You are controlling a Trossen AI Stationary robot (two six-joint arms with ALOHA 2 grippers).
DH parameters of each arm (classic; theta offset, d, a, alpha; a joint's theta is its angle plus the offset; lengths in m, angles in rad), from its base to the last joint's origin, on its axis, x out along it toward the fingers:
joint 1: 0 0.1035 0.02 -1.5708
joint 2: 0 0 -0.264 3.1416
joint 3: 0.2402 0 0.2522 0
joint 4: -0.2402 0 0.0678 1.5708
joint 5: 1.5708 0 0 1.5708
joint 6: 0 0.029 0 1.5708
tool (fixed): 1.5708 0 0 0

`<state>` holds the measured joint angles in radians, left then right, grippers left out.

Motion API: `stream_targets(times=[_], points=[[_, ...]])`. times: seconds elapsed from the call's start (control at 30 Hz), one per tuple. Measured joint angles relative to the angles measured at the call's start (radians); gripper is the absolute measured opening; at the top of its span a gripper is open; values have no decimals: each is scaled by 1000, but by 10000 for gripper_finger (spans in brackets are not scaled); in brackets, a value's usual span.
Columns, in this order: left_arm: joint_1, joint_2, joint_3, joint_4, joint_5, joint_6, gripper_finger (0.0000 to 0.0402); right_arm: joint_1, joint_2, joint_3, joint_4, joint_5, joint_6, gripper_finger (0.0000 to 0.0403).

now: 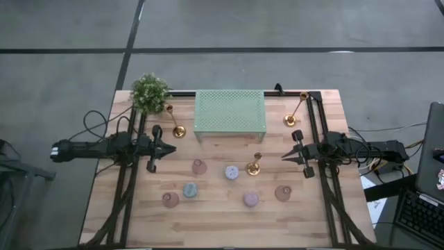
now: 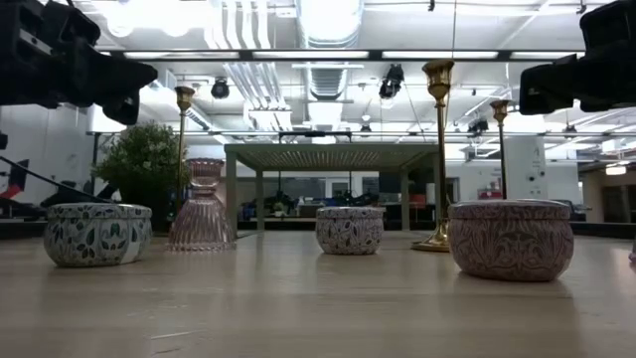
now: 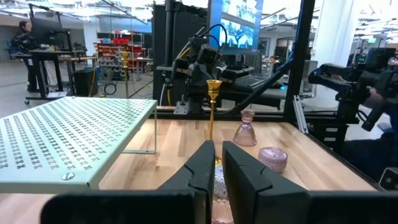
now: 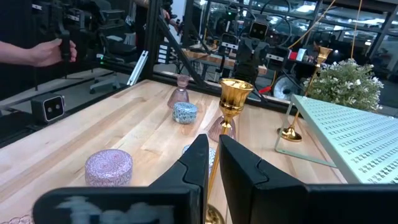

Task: Stock candles and vases on shelf
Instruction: Put the right gold candle holder on the shelf

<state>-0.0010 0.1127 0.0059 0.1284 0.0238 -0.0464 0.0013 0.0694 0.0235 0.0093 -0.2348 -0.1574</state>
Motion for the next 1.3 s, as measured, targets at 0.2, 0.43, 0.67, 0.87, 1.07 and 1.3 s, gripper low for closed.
stream_targets(times=[0.2,0.43,0.67,0.87,1.07,1.3], points=[[0,0,0,-2,0,-8,35,0,0,0,0,0,0,34],[0,0,0,-2,0,-9,35,0,1,0,0,0,0,34],[0,0,0,-5,1,-10,35,0,3,0,89,168,-73,34],[0,0,0,-4,1,-10,35,0,4,0,193,426,-195,34],[0,0,0,-4,1,-10,35,0,13,0,262,509,225,34],[0,2,0,-6,1,-10,35,0,16,0,260,782,358,34]])
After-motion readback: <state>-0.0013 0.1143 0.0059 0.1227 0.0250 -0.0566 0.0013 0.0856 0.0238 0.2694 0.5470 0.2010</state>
